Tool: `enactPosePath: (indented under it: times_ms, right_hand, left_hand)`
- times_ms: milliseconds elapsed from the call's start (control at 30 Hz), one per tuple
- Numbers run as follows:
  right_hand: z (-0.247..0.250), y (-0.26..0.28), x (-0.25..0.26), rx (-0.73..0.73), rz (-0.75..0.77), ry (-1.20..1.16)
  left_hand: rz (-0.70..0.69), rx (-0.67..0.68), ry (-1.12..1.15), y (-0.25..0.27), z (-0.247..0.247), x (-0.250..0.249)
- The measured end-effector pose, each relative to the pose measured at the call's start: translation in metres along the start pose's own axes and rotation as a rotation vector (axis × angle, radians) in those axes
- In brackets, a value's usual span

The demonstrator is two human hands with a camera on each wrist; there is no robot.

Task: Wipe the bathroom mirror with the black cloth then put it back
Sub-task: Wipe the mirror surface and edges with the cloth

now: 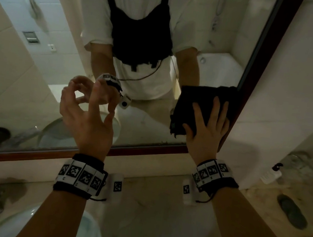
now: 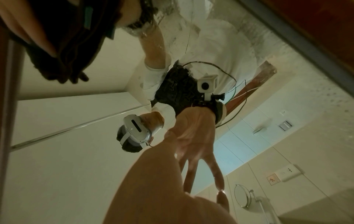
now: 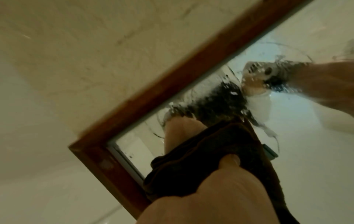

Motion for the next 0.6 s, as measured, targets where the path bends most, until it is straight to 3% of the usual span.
enactPosePath:
  times_ms: [233, 400, 600]
  right_hand:
    - [-0.016, 0.041, -0.011, 0.067, 0.005, -0.028]
    - [0.007, 0.033, -0.007, -0.078, -0.004, -0.176]
    - [0.016, 0.020, -0.008, -0.122, -0.131, -0.075]
  left_hand:
    - [0.028, 0.023, -0.011, 0.000, -0.002, 0.001]
    - [0.032, 0.024, -0.006, 0.000, -0.002, 0.000]
    - [0.038, 0.046, -0.031, 0.001, -0.001, -0.001]
Point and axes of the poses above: each hand's wrist, its own y-axis away from the middle knuckle, its own z-axis out of the back of the hand, x = y × z, the point moved 6 cm from there along -y, towards the middle knuckle, and after that the axes turned 5 degrees about -y, right-handed, at the moved point
